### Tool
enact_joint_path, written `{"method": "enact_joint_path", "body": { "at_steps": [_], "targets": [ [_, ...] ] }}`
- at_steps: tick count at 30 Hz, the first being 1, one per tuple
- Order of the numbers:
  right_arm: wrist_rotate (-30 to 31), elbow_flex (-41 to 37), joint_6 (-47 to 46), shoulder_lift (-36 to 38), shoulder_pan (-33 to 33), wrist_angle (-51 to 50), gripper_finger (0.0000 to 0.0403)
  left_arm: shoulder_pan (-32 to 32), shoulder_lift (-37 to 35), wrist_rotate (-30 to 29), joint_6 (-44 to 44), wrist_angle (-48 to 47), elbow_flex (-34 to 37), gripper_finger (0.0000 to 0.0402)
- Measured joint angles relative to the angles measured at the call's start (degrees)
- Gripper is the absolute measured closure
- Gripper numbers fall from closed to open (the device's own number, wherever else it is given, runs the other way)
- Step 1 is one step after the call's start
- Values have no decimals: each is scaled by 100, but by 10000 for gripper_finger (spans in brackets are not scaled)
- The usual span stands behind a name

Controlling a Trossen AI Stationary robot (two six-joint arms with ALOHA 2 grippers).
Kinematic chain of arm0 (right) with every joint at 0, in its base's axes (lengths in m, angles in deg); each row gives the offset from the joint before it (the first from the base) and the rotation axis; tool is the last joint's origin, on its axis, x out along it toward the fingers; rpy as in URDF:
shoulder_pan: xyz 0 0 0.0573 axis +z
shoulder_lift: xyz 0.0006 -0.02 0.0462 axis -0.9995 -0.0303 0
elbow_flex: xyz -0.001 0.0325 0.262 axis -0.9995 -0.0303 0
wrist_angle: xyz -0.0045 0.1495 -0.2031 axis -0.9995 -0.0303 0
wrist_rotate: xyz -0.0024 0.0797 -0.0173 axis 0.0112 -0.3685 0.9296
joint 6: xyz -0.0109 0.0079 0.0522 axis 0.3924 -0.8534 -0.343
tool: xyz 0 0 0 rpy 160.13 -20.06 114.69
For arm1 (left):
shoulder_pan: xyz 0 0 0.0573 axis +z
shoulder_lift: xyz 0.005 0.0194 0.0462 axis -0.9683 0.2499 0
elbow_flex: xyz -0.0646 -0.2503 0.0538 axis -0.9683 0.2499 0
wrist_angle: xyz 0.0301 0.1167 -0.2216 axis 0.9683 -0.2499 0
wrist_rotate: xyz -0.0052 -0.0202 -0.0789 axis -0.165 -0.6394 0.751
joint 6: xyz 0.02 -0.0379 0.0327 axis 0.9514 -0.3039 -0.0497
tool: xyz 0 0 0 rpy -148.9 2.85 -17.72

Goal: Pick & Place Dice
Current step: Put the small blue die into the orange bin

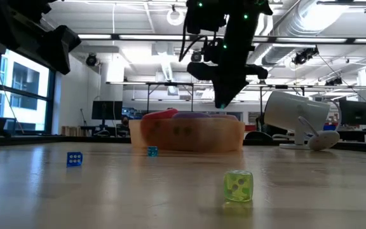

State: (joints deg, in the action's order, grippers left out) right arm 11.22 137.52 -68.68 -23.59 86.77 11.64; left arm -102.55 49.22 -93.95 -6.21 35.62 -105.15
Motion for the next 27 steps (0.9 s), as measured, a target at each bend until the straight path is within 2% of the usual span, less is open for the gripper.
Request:
{"method": "enact_joint_path", "body": {
  "at_steps": [8, 14, 17, 23, 27],
  "targets": [
    [-458, 1, 160, -86, 43, 198, 364, -49, 0, -4, 7, -87, 0, 61],
    [-403, 0, 281, -213, 62, 211, 357, -49, 0, -5, -1, -75, 0, 61],
    [-156, -2, 433, -233, 181, 186, 328, -49, 0, -7, -2, -19, 0, 61],
    [-66, 0, 441, -229, 234, 179, 231, -49, 0, -9, -4, 138, 0, 61],
    [290, 0, 433, -229, 218, 204, 183, -49, 0, -11, 2, 153, 0, 61]
  ]
}}
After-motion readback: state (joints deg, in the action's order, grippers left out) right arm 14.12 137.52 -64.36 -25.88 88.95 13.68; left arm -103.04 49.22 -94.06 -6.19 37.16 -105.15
